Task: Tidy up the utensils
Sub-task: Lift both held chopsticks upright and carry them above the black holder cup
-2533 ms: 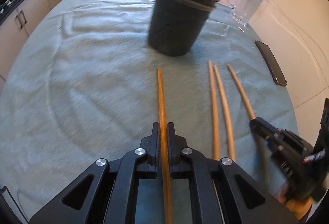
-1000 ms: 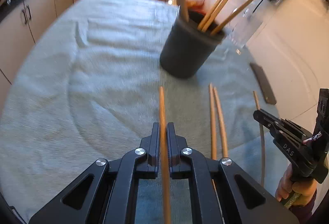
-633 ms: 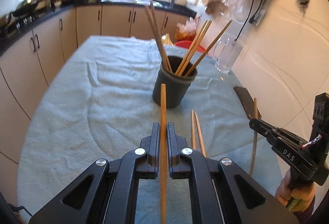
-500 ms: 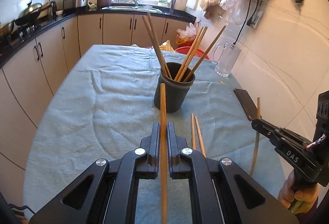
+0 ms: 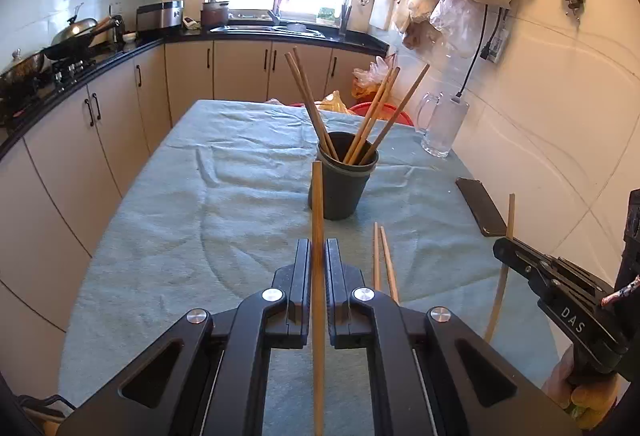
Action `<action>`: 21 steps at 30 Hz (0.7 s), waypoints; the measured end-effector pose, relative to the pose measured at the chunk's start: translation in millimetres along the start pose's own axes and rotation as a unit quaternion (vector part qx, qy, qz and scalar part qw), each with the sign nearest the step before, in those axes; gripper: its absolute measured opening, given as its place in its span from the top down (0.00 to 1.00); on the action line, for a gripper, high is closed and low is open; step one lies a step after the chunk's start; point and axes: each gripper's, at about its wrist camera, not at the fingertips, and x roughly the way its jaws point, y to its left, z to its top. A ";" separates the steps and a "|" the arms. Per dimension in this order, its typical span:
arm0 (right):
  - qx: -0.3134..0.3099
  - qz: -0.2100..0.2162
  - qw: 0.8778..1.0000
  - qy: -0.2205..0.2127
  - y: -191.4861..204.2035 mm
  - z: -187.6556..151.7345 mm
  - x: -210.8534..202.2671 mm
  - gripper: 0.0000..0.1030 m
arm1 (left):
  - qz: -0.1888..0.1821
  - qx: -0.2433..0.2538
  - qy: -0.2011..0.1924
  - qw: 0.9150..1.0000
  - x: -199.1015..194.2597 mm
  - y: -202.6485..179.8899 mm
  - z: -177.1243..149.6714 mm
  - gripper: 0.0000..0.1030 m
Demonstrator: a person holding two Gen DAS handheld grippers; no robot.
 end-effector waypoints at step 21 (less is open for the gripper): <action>-0.008 -0.002 1.000 -0.028 6.5 4.6 -19.3 0.94 | 0.032 0.038 -0.032 0.998 -19.6 -15.3 1.7 0.94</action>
